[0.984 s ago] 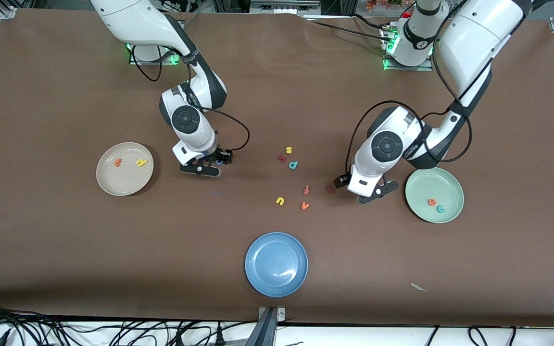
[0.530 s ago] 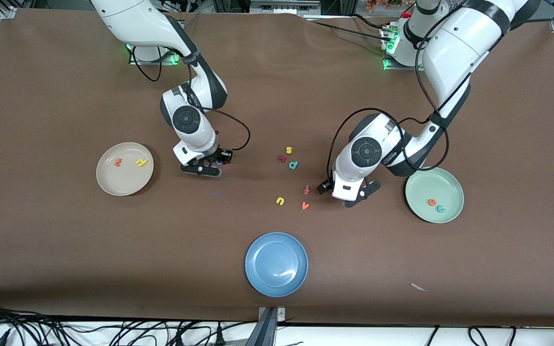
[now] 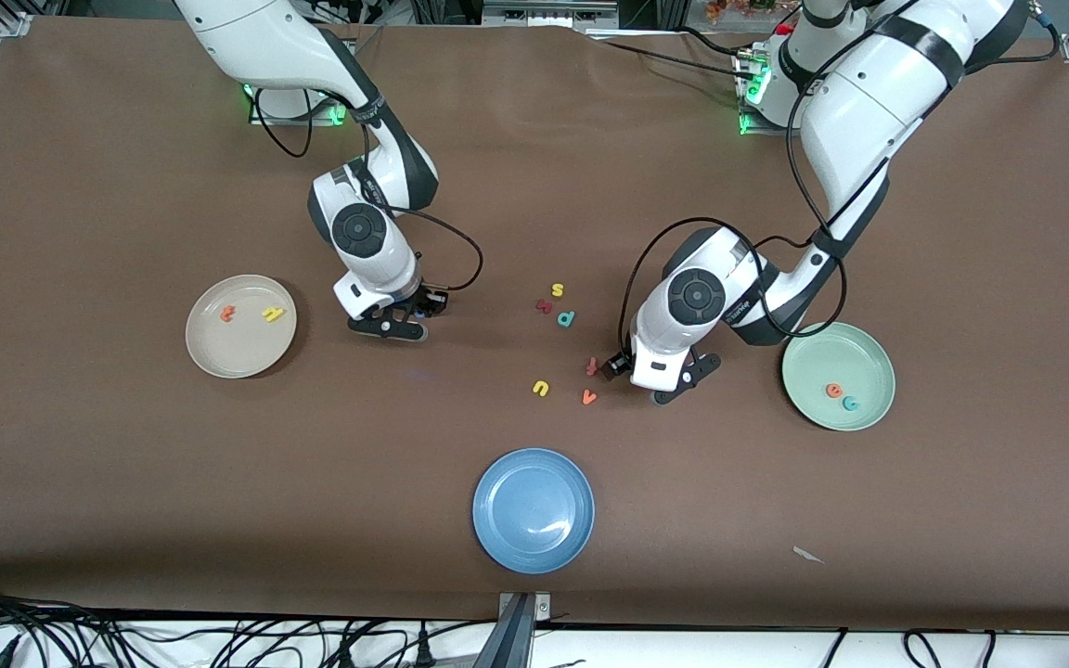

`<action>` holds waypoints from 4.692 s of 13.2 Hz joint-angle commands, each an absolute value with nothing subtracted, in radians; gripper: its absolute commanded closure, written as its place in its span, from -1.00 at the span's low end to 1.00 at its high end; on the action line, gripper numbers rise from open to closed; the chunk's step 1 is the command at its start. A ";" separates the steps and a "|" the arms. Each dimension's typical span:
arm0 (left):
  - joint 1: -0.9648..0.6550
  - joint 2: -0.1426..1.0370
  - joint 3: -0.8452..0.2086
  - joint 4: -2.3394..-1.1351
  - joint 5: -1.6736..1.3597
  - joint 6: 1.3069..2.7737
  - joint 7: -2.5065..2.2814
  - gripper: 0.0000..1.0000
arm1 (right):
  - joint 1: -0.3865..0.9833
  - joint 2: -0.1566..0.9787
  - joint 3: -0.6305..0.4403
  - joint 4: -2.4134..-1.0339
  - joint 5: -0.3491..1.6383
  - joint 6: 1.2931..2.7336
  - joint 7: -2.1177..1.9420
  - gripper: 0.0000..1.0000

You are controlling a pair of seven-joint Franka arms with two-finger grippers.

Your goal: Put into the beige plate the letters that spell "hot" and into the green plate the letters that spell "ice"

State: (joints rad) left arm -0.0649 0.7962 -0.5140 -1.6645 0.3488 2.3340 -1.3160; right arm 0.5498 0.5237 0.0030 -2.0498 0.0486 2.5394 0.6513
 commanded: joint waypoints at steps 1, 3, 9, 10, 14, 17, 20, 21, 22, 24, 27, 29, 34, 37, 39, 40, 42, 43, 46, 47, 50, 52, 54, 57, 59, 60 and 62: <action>-0.089 0.813 -0.495 -1.635 0.371 2.333 -1.331 -0.56 | 0.557 0.526 0.002 -2.057 0.058 2.543 0.655 0.48; -0.089 0.815 -0.495 -1.635 0.373 2.333 -1.331 -0.40 | 0.557 0.525 0.002 -2.057 0.058 2.539 0.649 0.53; -0.089 0.828 -0.476 -1.634 0.387 2.333 -1.325 -0.02 | 0.552 0.459 -0.052 -1.999 0.052 2.348 0.612 0.60; -0.089 0.828 -0.476 -1.634 0.387 2.333 -1.325 0.02 | 0.552 0.450 -0.073 -1.971 0.052 2.291 0.579 0.60; -0.091 0.828 -0.476 -1.634 0.387 2.333 -1.333 0.13 | 0.552 0.430 -0.236 -1.899 0.058 2.090 0.305 0.60; -0.091 0.828 -0.476 -1.634 0.387 2.333 -1.335 0.38 | 0.542 0.439 -0.365 -1.905 0.058 2.037 0.067 0.60; -0.092 0.834 -0.476 -1.634 0.387 2.333 -1.333 0.68 | 0.444 0.475 -0.394 -1.908 0.060 2.051 -0.118 0.59; -0.092 0.834 -0.476 -1.634 0.390 2.333 -1.333 0.79 | 0.421 0.489 -0.393 -1.907 0.061 2.059 -0.165 0.59; -0.092 0.834 -0.474 -1.634 0.391 2.333 -1.330 0.87 | 0.416 0.498 -0.393 -1.907 0.061 2.062 -0.181 0.59; -0.091 0.833 -0.474 -1.634 0.391 2.333 -1.318 0.99 | 0.408 0.514 -0.391 -1.905 0.061 2.086 -0.205 0.59; -0.072 0.807 -0.476 -1.603 0.391 2.309 -1.269 1.00 | 0.385 0.526 -0.390 -1.905 0.075 2.091 -0.238 0.55; -0.061 0.799 -0.466 -1.572 0.396 2.235 -1.180 1.00 | 0.388 0.526 -0.388 -1.905 0.078 2.089 -0.238 -0.27; 0.069 0.733 -0.465 -1.585 0.394 2.108 -0.797 1.00 | 0.394 0.515 -0.388 -1.891 0.080 2.080 -0.230 -0.98; 0.149 0.709 -0.463 -1.589 0.394 2.040 -0.591 1.00 | 0.397 0.502 -0.391 -1.784 0.104 1.990 -0.222 -0.99; 0.208 0.701 -0.462 -1.609 0.412 2.033 -0.461 1.00 | 0.394 0.500 -0.396 -1.680 0.112 1.883 -0.203 -0.99; 0.237 0.700 -0.465 -1.618 0.445 2.033 -0.422 1.00 | 0.391 0.499 -0.396 -1.643 0.112 1.847 -0.161 -0.99; 0.267 0.690 -0.465 -1.638 0.459 2.033 -0.370 1.00 | 0.394 0.467 -0.396 -1.617 0.112 1.806 -0.121 -0.99; 0.287 0.681 -0.465 -1.652 0.459 2.033 -0.339 1.00 | 0.394 0.448 -0.396 -1.617 0.112 1.795 -0.104 -0.99; 0.334 0.667 -0.465 -1.674 0.460 2.033 -0.231 -0.40 | 0.394 0.407 -0.397 -1.617 0.112 1.787 -0.080 -0.99; 0.345 0.667 -0.465 -1.674 0.460 2.031 -0.171 -0.99 | 0.394 0.399 -0.397 -1.617 0.112 1.787 -0.080 -0.99; 0.380 0.664 -0.468 -1.641 0.446 1.990 -0.129 -1.00 | 0.394 0.338 -0.399 -1.620 0.112 1.737 -0.080 -0.98; 0.380 0.647 -0.471 -1.634 0.442 1.990 -0.132 -1.00 | 0.391 0.310 -0.417 -1.617 0.112 1.736 -0.080 -0.98; 0.385 0.634 -0.471 -1.632 0.440 1.990 -0.132 -1.00 | 0.391 0.270 -0.425 -1.617 0.109 1.724 -0.072 -0.99; 0.396 0.592 -0.471 -1.632 0.440 1.988 -0.130 -1.00 | 0.391 0.239 -0.426 -1.608 0.097 1.713 0.008 -0.98; 0.397 0.571 -0.472 -1.631 0.439 1.962 -0.132 -1.00 | 0.391 0.226 -0.442 -1.589 0.095 1.700 0.008 -0.99; 0.397 0.560 -0.476 -1.629 0.439 1.947 -0.132 -1.00 | 0.390 0.213 -0.445 -1.592 0.095 1.688 0.012 -0.99; 0.399 0.525 -0.473 -1.615 0.376 1.893 -0.130 -1.00 | 0.388 0.210 -0.437 -1.588 0.089 1.681 0.012 -0.99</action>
